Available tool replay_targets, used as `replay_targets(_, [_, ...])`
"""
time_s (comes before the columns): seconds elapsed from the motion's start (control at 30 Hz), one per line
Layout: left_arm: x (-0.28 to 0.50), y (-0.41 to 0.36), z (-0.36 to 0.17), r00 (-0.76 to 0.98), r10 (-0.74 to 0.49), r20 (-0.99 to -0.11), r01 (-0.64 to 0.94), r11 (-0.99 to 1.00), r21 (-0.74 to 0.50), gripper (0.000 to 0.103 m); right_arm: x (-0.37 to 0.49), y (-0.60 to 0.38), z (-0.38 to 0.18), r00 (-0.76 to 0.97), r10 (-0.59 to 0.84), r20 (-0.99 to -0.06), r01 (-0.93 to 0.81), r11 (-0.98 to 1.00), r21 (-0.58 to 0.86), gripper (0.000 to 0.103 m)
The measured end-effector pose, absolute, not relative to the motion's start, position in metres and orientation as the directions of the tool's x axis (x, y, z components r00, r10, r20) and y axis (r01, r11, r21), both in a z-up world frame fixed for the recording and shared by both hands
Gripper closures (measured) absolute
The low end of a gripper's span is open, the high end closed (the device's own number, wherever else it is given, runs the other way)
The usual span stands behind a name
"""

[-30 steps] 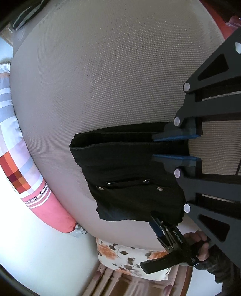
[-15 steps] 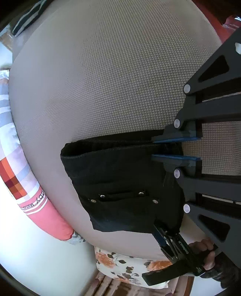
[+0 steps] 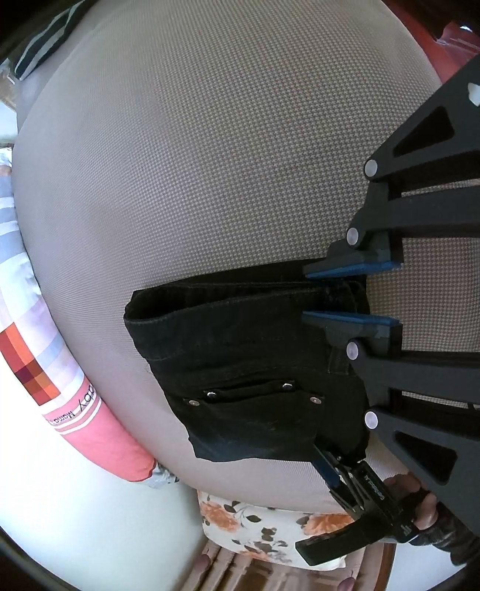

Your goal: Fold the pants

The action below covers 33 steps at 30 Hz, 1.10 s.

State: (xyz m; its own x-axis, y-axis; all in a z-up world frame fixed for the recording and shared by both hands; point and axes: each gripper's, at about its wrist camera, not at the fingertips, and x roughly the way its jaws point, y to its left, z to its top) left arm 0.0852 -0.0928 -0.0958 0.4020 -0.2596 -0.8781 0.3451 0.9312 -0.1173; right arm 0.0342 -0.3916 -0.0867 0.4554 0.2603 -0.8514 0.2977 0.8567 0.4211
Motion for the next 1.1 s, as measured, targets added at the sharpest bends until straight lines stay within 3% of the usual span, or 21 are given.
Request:
replay_targets(0.2, [0.085,-0.092,-0.097,0.397,-0.253,-0.882,0.338,0.934,-0.115,0.030,0.038,-0.394,-0.087,0.448,0.252,-0.858,0.309,0.857,0.413,0.072])
replay_targets(0.43, [0.090,-0.095,-0.093,0.381,-0.247,-0.891,0.341,0.933,-0.113,0.030,0.046,-0.395,-0.083,0.453,0.253,-0.855,0.292,0.864,0.410,0.071])
replay_targets(0.6, [0.093,-0.091,-0.086,0.406,-0.230,-0.884,0.333,0.939,-0.091,0.030,0.055,-0.395,-0.080,0.449,0.250,-0.858,0.285,0.870,0.402,0.064])
replay_targets(1.1, [0.125,-0.073,-0.083,0.314,-0.416,-0.853,0.282,0.899,-0.335,0.030,0.081,-0.412,-0.097,0.417,0.409,-0.812,0.204,0.828,0.522,0.063])
